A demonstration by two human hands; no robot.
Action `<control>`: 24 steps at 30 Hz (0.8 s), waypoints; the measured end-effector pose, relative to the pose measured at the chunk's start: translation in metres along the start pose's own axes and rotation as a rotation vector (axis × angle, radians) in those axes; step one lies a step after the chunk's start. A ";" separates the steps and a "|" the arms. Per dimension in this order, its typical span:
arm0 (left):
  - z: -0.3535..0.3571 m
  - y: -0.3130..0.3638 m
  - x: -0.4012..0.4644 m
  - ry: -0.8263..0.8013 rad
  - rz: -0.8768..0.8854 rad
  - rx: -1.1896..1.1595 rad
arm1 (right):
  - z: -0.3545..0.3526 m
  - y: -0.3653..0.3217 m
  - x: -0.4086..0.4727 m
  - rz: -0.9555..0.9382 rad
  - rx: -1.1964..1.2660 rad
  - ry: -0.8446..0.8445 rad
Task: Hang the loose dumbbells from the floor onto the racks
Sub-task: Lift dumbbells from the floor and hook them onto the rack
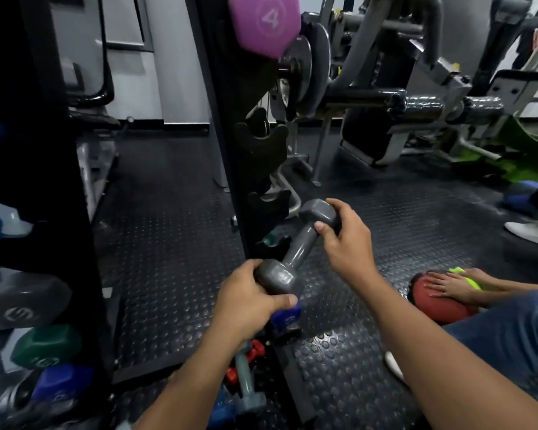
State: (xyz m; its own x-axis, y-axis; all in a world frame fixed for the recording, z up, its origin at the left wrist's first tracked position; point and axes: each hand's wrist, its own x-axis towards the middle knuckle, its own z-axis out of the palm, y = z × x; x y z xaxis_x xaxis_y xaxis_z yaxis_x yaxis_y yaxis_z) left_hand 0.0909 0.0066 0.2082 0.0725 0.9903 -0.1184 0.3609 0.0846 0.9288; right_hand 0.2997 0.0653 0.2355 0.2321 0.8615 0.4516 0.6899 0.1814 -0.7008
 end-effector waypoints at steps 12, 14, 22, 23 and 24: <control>0.028 0.014 0.016 0.241 0.107 -0.024 | 0.033 -0.002 0.075 -0.068 0.182 -0.073; 0.031 0.013 0.018 0.270 0.075 -0.011 | 0.046 -0.004 0.077 -0.061 0.220 -0.084; 0.047 0.017 0.041 0.270 0.061 -0.137 | 0.071 0.009 0.097 0.095 0.402 -0.072; 0.049 0.016 0.043 0.273 0.054 -0.180 | 0.075 0.007 0.097 0.103 0.420 -0.079; 0.052 0.016 0.043 0.271 0.044 -0.232 | 0.079 0.007 0.100 0.115 0.451 -0.086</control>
State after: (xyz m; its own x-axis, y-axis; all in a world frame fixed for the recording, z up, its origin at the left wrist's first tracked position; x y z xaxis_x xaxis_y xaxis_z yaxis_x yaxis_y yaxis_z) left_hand 0.1481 0.0448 0.1995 -0.1775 0.9841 -0.0076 0.1401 0.0329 0.9896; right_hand 0.2731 0.1899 0.2321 0.2185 0.9209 0.3228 0.2916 0.2541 -0.9222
